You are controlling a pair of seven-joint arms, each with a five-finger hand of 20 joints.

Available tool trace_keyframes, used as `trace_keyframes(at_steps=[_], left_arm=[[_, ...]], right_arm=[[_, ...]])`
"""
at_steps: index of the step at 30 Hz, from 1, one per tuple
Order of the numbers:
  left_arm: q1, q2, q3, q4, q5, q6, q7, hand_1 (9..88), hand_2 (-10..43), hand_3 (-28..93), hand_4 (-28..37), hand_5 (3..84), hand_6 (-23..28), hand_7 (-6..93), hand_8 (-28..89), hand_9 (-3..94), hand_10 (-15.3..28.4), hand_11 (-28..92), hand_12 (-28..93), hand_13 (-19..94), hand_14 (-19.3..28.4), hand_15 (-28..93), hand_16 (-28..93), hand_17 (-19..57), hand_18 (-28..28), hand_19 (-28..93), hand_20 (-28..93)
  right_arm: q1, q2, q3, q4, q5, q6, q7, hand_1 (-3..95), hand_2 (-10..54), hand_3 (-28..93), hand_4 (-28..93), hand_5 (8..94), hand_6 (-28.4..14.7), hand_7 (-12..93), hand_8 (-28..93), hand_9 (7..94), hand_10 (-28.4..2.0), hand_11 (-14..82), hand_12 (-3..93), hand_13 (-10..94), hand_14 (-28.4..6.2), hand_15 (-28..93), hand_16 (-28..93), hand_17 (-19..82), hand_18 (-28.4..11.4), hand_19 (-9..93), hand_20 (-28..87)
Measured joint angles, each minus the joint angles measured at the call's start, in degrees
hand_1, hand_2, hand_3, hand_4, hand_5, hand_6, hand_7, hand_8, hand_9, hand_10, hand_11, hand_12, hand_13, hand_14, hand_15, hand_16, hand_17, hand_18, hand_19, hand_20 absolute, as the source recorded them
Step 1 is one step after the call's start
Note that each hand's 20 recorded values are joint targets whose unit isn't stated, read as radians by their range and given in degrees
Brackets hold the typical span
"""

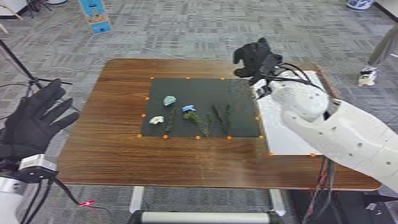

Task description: Arrange flowers

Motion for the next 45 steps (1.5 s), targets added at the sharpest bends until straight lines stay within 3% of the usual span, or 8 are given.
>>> trace_keyframes(at_steps=[7,11,12,18,26,45], left_arm=[[-0.5,-0.09,0.11,0.12,0.48,-0.19,-0.16,31.7,-9.5,49,-28.3,22.2,1.7,14.7,-9,16.6,8.4,9,18,12,13.2,8,4,-12.5,20.5,36,6],[-1.1,-0.53,-0.12,0.12,4.18,-0.78,-1.25,31.8,-9.5,49,-28.3,22.3,1.7,14.6,-9,16.6,8.4,9,18,12,13.2,8,5,-12.5,20.4,36,6],[-1.1,-0.55,-0.12,0.11,4.60,-0.75,-1.32,31.9,-9.5,49,-28.3,22.3,1.7,14.6,-9,16.6,8.4,9,18,12,13.2,8,5,-12.5,20.4,36,6],[-1.0,-0.57,0.01,0.07,3.30,-0.43,-1.18,31.6,-9.5,49,-28.3,22.4,1.7,14.8,-9,16.6,8.4,9,18,12,13.2,8,5,-12.5,20.3,36,6],[-0.6,-0.51,0.05,0.03,2.71,0.02,-0.98,31.0,-9.5,50,-28.3,22.4,1.7,14.9,-9,16.6,8.4,9,18,12,13.1,8,5,-12.5,20.3,36,6],[-1.1,0.07,0.61,0.18,2.60,0.00,-1.14,30.9,-9.3,50,-28.3,22.5,1.7,14.9,-9,16.6,8.4,9,18,12,13.1,8,4,-12.6,20.3,36,6]], right_arm=[[-6.9,5.7,4.4,1.4,-1.3,1.6,1.8,33.6,-9.5,82,-28,57.3,4.0,35,-18,53.3,-9.7,50.3,37.9,47,-9.4,76,41,20,-17.2,69,50],[-10.2,7.6,6.4,1.8,-1.3,3.2,1.9,35.7,-9.5,84,-28,57.2,4.2,36,-18,53.2,-9.7,50.4,37.9,47,-9.0,76,41,20,-17.0,69,50],[-10.9,8.1,6.8,1.8,-1.4,3.5,2.1,35.9,-9.5,84,-28,57.2,4.2,36,-18,53.1,-9.6,50.5,37.9,47,-9.0,76,41,20,-16.9,69,50],[-12.1,10.3,5.3,3.1,-3.9,4.5,6.0,35.9,-9.5,83,-28,57.4,4.4,37,-18,53.3,-9.6,51.1,37.8,47,-8.9,76,40,20,-16.7,69,50],[-9.2,9.8,-1.1,10.9,-5.7,10.7,11.7,35.6,-9.5,82,-28,57.8,4.3,37,-18,53.7,-9.7,51.3,37.9,48,-9.1,76,41,20,-16.8,69,50],[-6.0,6.1,-4.9,15.0,-5.8,6.6,11.2,34.8,-9.5,80,-28,56.3,3.6,36,-18,51.9,-9.9,51.1,37.8,46,-9.4,76,40,20,-16.9,69,50]])
